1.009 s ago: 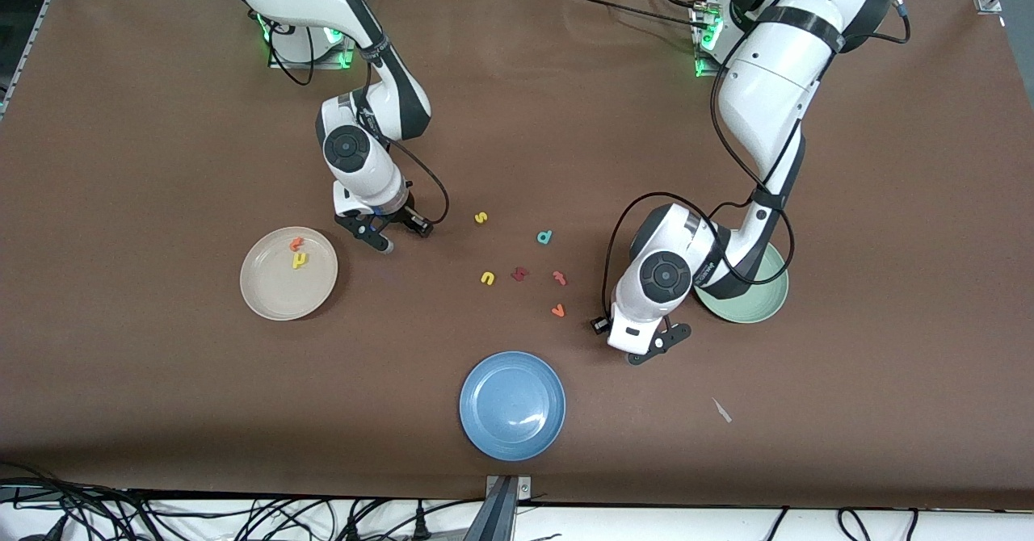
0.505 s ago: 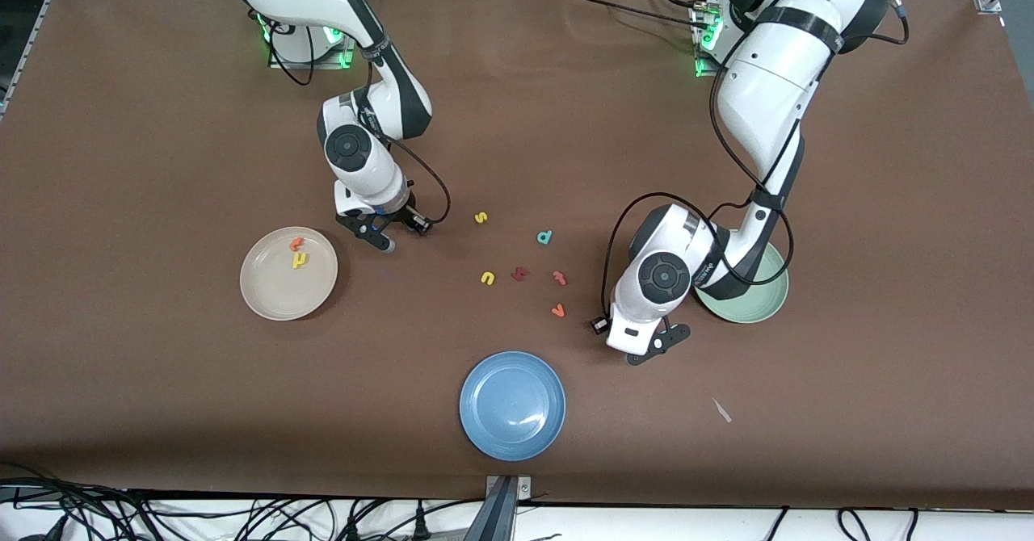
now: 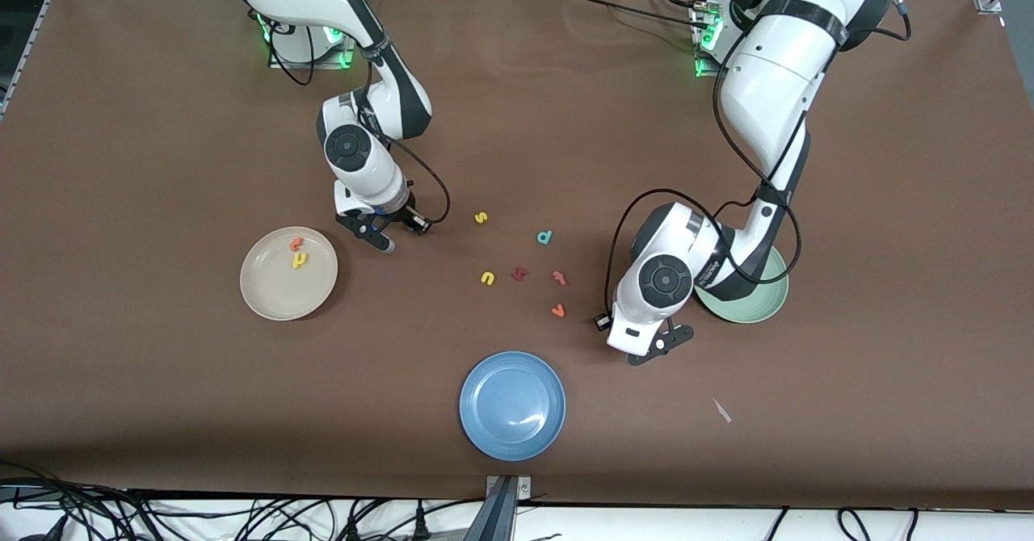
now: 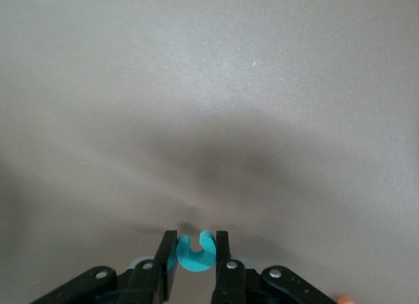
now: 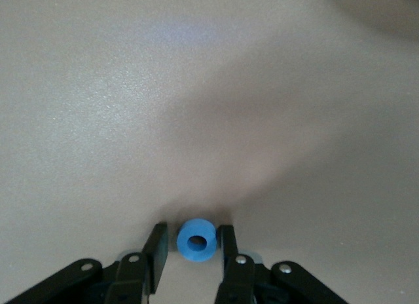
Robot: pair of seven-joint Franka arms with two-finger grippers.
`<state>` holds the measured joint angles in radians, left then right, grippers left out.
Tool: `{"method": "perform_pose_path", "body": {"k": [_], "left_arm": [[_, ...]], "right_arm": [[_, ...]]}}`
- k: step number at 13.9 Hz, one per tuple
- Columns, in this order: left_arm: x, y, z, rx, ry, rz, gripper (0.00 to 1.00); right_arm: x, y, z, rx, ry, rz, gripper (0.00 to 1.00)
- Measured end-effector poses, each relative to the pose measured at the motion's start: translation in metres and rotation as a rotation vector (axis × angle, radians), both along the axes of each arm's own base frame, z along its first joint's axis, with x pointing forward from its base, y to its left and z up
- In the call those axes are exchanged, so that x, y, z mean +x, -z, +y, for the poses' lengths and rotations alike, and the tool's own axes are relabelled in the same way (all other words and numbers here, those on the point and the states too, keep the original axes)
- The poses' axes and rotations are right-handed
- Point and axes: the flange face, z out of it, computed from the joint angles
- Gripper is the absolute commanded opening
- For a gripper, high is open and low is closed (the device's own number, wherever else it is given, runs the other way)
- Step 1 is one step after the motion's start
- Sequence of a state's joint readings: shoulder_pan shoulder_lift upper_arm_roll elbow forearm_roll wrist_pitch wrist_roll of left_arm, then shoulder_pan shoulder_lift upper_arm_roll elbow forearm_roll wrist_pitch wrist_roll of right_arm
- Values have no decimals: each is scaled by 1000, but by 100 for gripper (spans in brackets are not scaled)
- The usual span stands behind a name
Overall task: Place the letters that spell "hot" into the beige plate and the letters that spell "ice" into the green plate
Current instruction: 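Place the blue ring on the cream plate while the left gripper places cyan c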
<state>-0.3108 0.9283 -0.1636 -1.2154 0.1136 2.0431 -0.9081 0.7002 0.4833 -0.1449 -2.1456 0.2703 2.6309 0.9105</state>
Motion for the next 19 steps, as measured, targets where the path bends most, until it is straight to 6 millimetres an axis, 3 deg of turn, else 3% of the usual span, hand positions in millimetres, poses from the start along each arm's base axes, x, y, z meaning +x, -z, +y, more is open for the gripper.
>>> {"method": "perform_pose_path", "body": {"k": [4,9,12,15,17,19], "left_arm": [[6,-39,48,31,162,95,0],[11,-54,138,16,258,184,0],[4,-47,189,-7,304,222,0],[-13,-20,227,-38,376,188,0],[-28,-1,241,-51,402,192,0],[-41,16,243,-49,427,173,0]], "right_arm": [[0,0,0,0,1,0,30],[0,-1,-1,0,8,-1,23],[0,-1,-1,0,9,-1,13],[0,-1,-1,0,9,-1,0],[1,-1,-1,0,9,-2,0],[6,-5,2,5,9,-8,0]]}}
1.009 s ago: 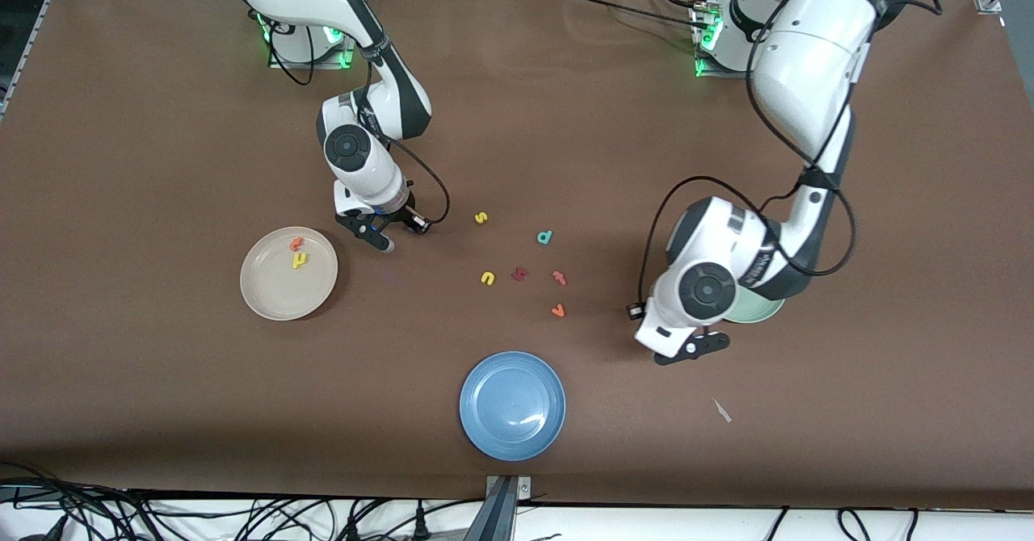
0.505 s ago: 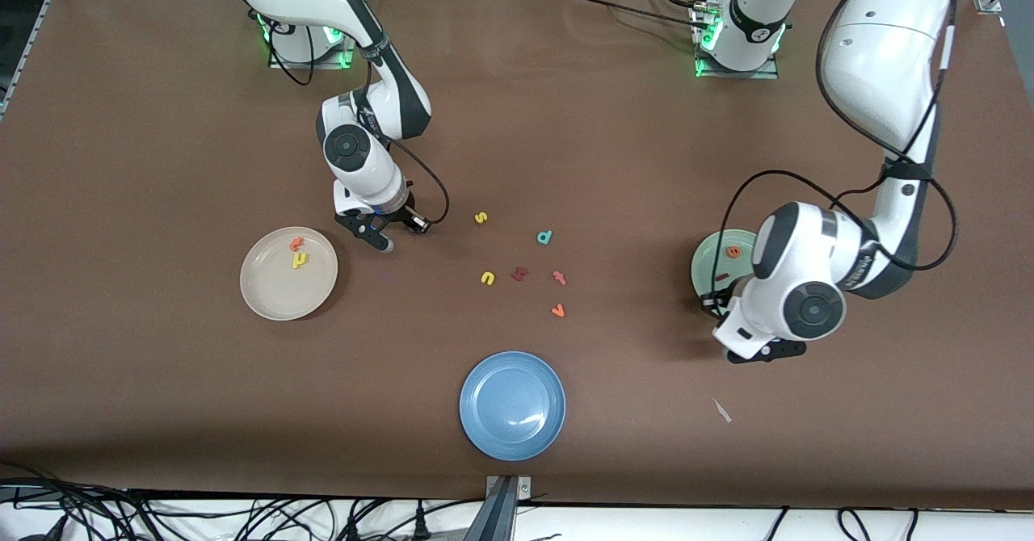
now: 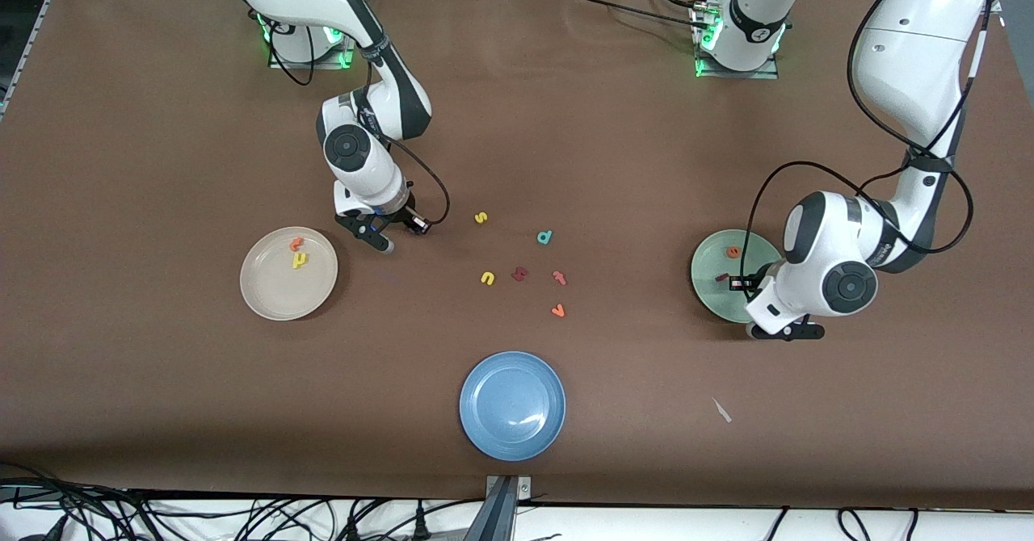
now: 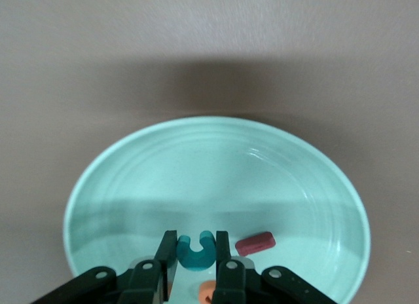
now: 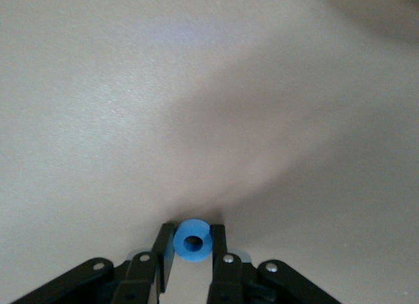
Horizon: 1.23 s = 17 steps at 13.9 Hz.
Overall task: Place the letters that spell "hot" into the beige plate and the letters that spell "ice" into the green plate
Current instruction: 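Place the blue ring on the cream plate while the left gripper places cyan c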
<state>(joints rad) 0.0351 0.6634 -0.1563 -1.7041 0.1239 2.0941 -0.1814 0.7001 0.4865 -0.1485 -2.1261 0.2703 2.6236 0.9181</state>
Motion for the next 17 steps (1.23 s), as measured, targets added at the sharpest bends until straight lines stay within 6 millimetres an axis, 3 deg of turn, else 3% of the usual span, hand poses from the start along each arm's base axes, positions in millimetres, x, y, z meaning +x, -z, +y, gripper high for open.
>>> {"method": "perform_pose_path", "body": {"k": [2,4,5,9,13,14,15,17], "left_arm": [[-10,13,4,28,41,-25,0],[-13,14,10,36,51,-30,80],[-12,13,12,35,52,-31,100],[-9,-3,10,35,54,-54,100],[-7,-52,-2,44,69,-65,100],[-7,-71,-9,47,78,-60,100],[-7,-91,-15,51,86,-57,100],[-8,-140,-24,65,95,-48,100]], "right_arm": [[19,-17,-1,-5,4,25,0],[42,-36,-13,-15,-44,38,0],[51,-41,-28,-24,-94,36,0],[80,-54,-111,-68,-311,43,0],[93,-57,-171,-94,-444,41,2],[96,-56,-187,-95,-467,38,65],[100,-56,-202,-96,-472,29,100],[106,-59,-217,-69,-422,1,100]]}}
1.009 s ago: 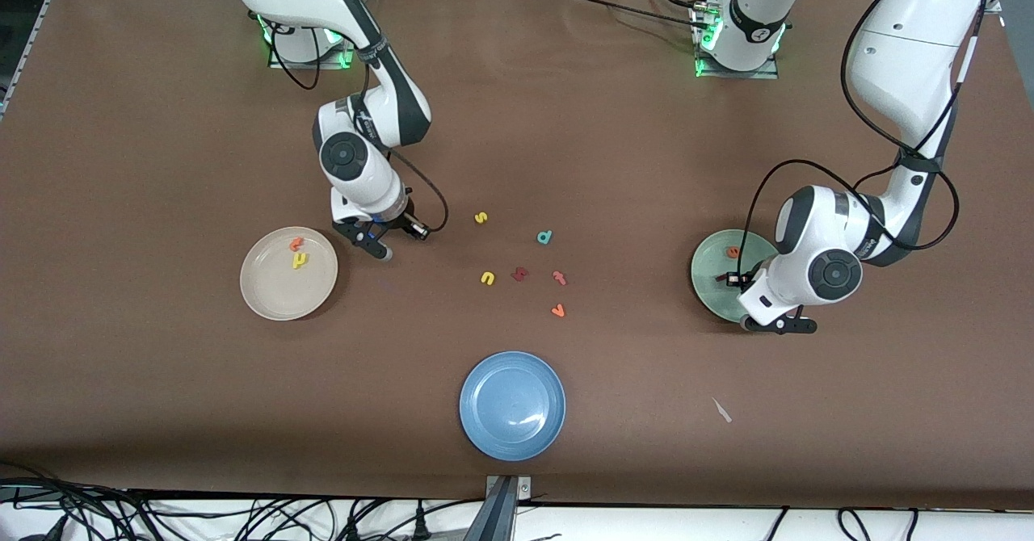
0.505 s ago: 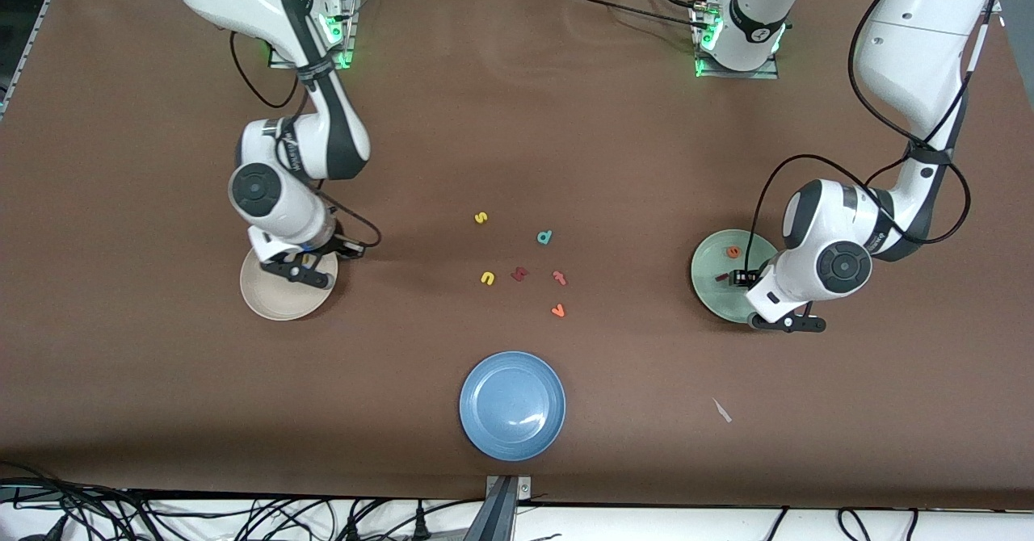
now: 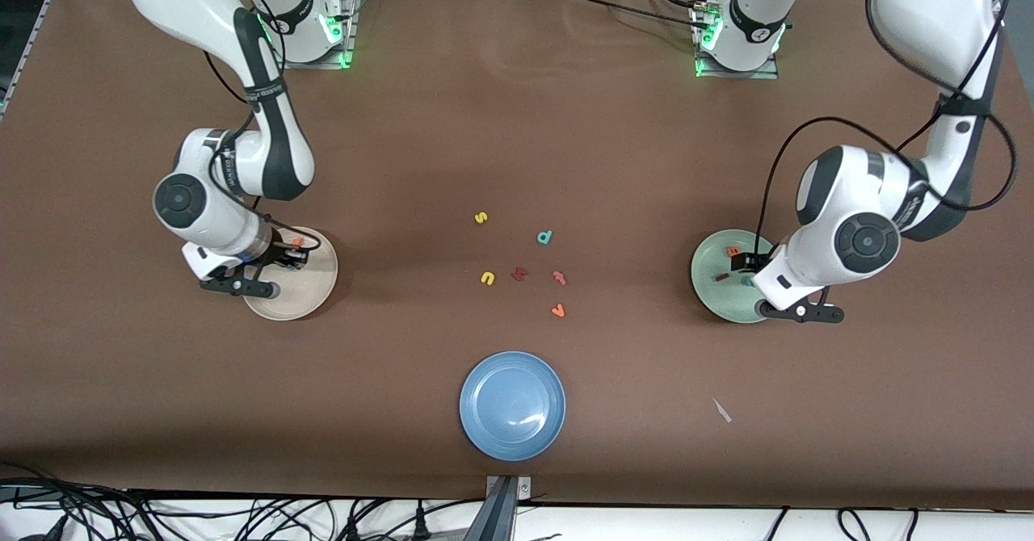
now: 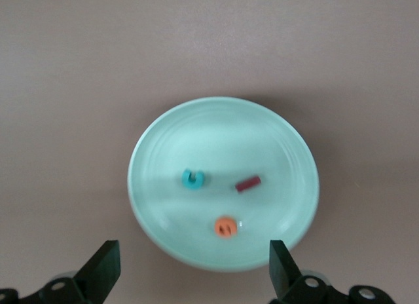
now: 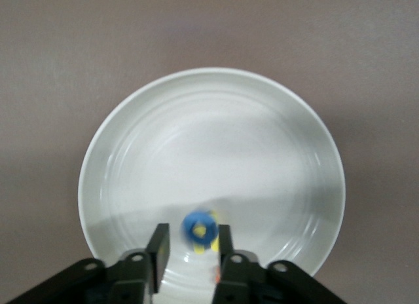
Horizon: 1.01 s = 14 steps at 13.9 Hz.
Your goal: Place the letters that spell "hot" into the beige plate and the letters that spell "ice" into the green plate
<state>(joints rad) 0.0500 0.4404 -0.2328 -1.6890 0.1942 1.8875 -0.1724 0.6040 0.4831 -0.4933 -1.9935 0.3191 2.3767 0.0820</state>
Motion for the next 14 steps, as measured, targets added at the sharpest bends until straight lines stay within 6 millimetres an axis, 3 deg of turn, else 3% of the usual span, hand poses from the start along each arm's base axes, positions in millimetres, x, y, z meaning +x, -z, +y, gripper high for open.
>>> {"method": "perform_pose_path", "body": {"k": [4,7,10,14], "left_arm": [[-8,-98,-25,15,26,-3,100],[-21,-160,-34,13,52,-46,100],[-38,-210,-23,-57,115,-80,100],[-68,-260,2,-60,170,-123,100]], "right_arm": [[12,-21,25,54,34,8,100],[21,-48,39,78,72,90,100],[31,-82,48,95,78,125,100],[32,-89,55,99,66,134,100]]}}
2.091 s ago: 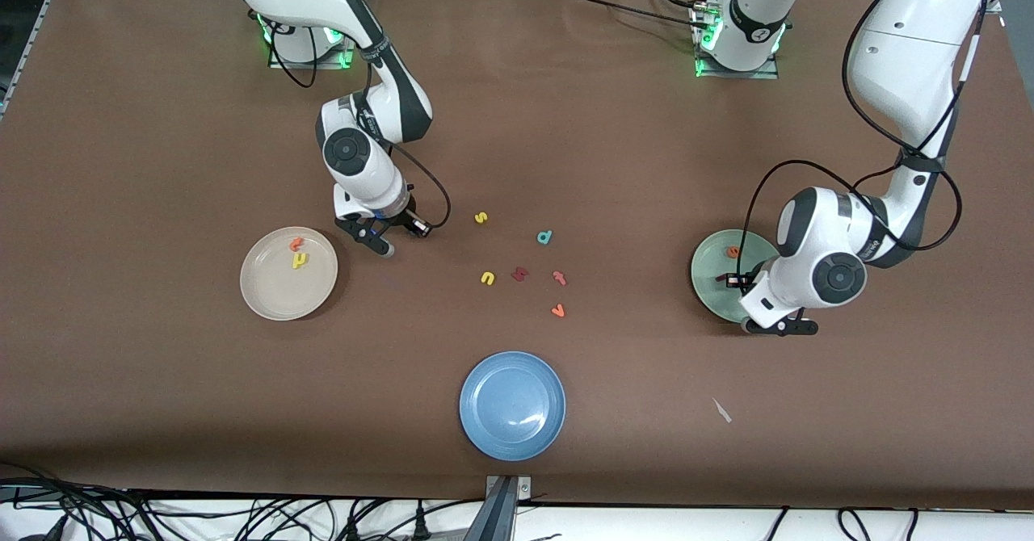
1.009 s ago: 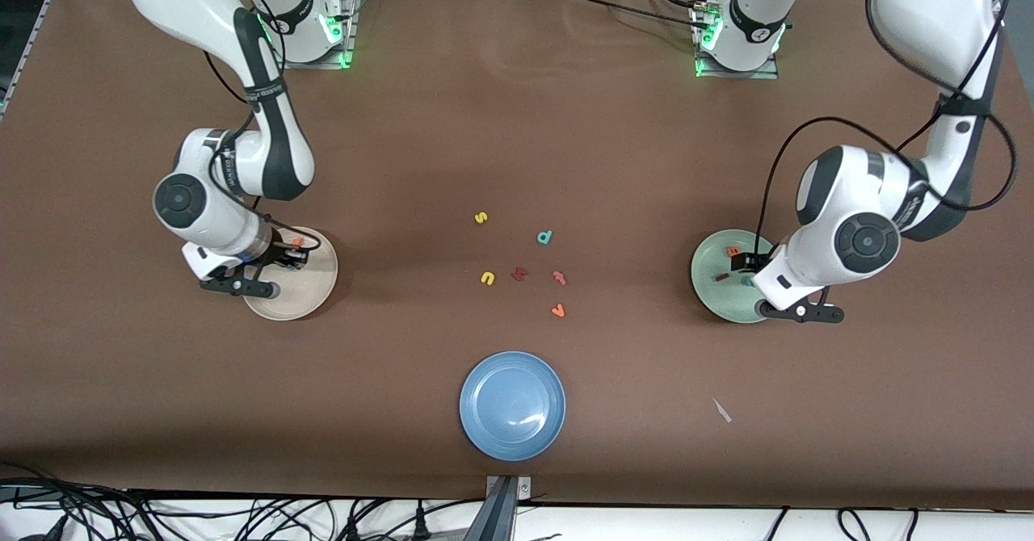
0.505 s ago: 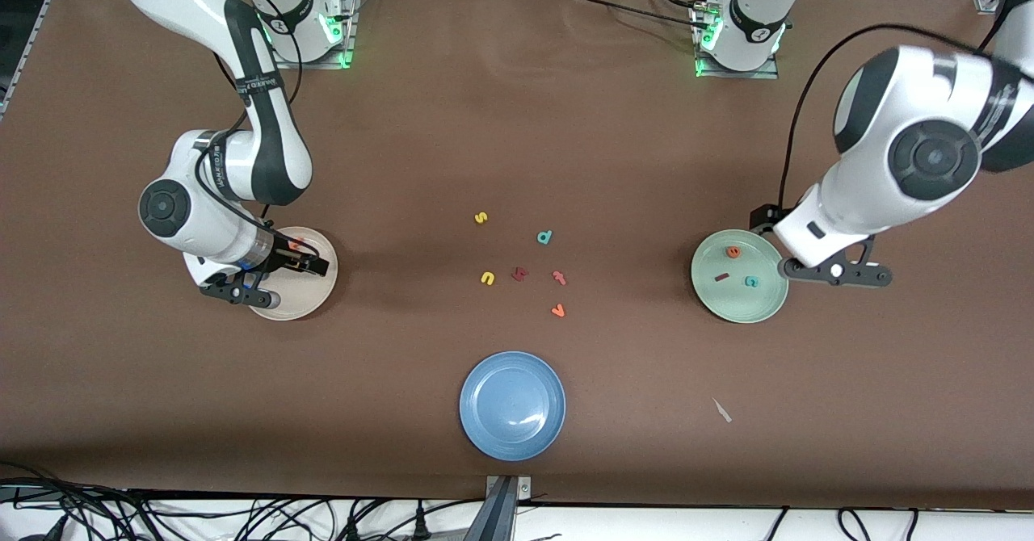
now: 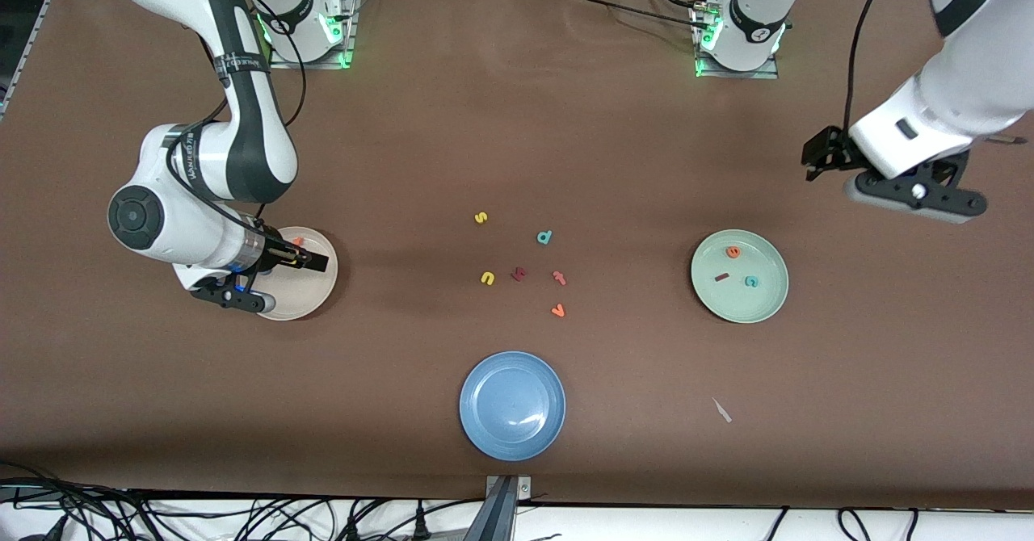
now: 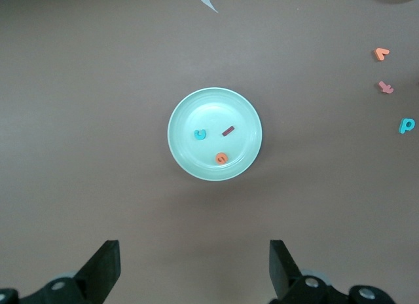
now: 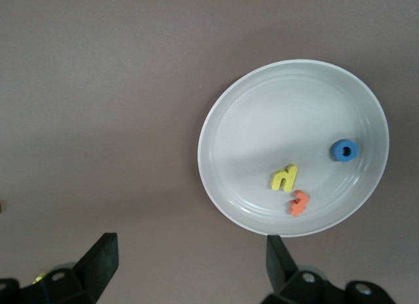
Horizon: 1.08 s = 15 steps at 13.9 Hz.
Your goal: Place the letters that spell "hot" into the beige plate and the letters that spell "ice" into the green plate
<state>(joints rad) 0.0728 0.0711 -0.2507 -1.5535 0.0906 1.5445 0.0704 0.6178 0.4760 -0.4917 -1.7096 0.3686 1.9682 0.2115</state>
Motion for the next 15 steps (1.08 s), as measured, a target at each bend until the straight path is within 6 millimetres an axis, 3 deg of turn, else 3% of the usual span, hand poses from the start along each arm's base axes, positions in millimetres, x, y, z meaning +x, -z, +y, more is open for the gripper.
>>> {"method": "perform_pose_path", "body": {"k": [3,5,6,11,15], "left_arm": [[-25,-9,14,-65,-34,4,100],[-31,-7,22,-70,-38,6,100],[-31,-5,21,-66,-31,3,100],[-25,3,19,-26,-9,-5,100],[-22,6,18,-27,-6,-2,100]], "right_arm": [[-2,-14,17,-36,-64,-12,100],[-8,-37,22,-72,-119,-8,100],[-10,-58,21,-78,-140,-21,100],[-48,-185,-41,-75,-161,-62,100],[-77,-239,-83,-69,-99,-74,100]]}}
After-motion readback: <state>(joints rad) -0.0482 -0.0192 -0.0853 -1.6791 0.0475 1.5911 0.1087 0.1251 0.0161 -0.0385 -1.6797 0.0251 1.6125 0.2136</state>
